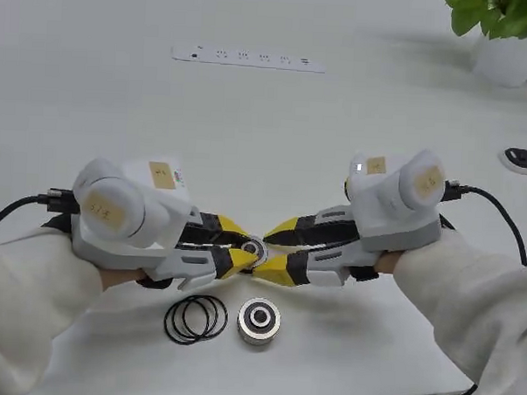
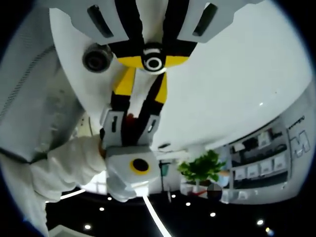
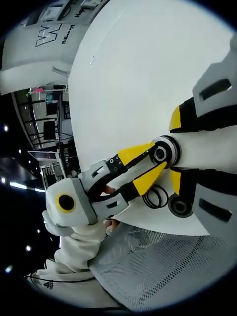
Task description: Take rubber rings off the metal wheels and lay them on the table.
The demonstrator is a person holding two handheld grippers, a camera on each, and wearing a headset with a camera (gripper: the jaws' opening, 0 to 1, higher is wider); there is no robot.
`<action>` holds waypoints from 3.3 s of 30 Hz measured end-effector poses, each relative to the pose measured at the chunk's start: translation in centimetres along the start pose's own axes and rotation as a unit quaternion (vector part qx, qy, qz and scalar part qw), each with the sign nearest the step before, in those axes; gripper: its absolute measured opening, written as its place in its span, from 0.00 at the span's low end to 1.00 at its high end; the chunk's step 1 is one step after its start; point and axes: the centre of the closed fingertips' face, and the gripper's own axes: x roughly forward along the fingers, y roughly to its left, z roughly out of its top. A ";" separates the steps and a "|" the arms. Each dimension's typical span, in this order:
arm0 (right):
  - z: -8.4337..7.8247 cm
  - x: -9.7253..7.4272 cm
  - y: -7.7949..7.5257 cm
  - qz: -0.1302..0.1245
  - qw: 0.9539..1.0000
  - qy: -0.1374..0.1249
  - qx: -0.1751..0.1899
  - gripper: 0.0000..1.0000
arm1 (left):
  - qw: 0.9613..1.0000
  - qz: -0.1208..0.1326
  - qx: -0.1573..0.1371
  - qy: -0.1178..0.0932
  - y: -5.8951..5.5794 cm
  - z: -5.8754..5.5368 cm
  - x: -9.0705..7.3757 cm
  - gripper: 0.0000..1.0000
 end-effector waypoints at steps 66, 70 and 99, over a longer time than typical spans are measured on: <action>0.9 -1.3 -0.1 -0.007 0.973 -0.007 0.232 0.00 | 1.000 0.004 0.024 0.002 -0.3 -0.3 -0.5 0.13; 1.0 -1.3 0.0 -0.005 0.973 -0.006 0.229 0.00 | 1.000 0.004 0.023 0.002 -0.3 -0.3 -0.5 0.13; 3.1 -1.4 0.7 0.016 0.978 -0.036 0.205 0.00 | 1.000 0.005 0.020 0.000 -0.4 -0.3 -0.4 0.14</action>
